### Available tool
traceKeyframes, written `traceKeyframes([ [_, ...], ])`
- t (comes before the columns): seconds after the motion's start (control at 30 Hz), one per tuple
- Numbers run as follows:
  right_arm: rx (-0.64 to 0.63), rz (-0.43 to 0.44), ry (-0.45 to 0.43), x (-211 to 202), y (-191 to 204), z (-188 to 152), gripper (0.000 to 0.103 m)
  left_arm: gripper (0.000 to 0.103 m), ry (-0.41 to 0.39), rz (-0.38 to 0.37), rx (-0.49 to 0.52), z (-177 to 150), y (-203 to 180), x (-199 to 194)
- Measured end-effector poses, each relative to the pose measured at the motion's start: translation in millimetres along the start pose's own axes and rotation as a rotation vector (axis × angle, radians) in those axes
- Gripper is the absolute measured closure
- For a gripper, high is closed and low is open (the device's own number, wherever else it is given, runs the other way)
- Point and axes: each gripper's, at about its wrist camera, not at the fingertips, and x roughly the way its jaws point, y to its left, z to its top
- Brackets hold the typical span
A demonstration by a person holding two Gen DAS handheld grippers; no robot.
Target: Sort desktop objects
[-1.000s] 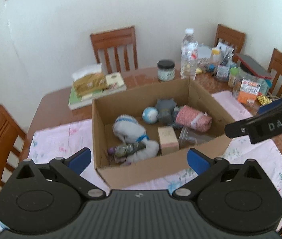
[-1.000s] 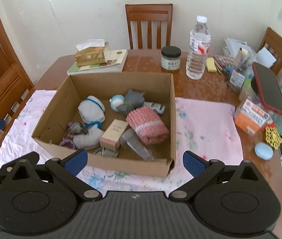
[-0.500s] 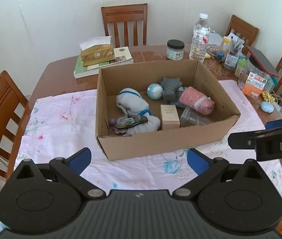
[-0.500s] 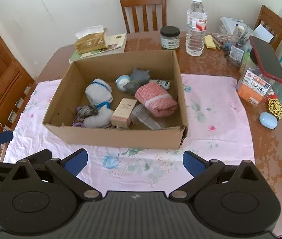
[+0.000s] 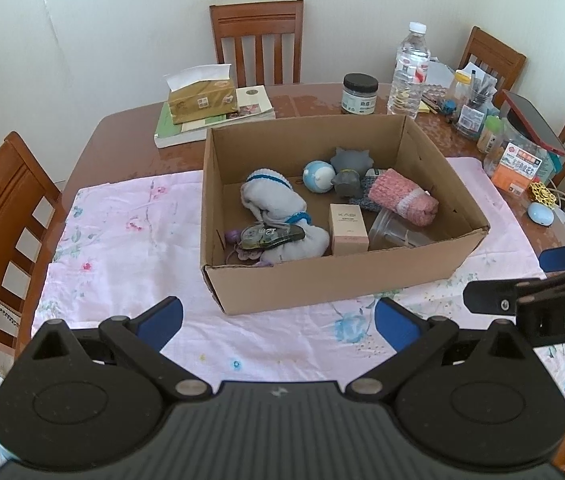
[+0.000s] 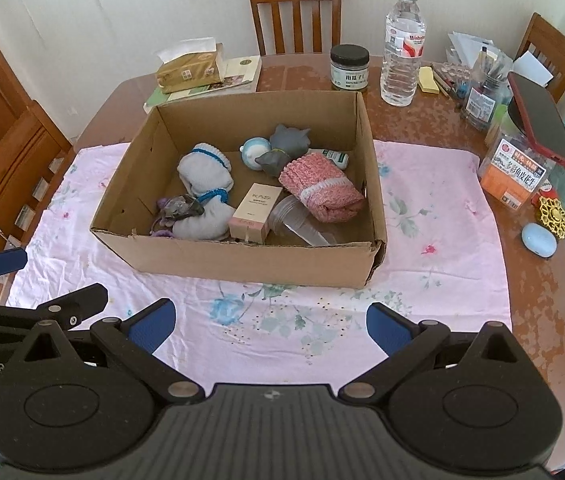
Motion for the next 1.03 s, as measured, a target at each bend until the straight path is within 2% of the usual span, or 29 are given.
traceKeyframes([
  [1.03, -0.009, -0.029, 0.027, 12, 2, 1, 0.0, 0.001, 0.017, 0.011, -0.009, 2, 6, 4],
])
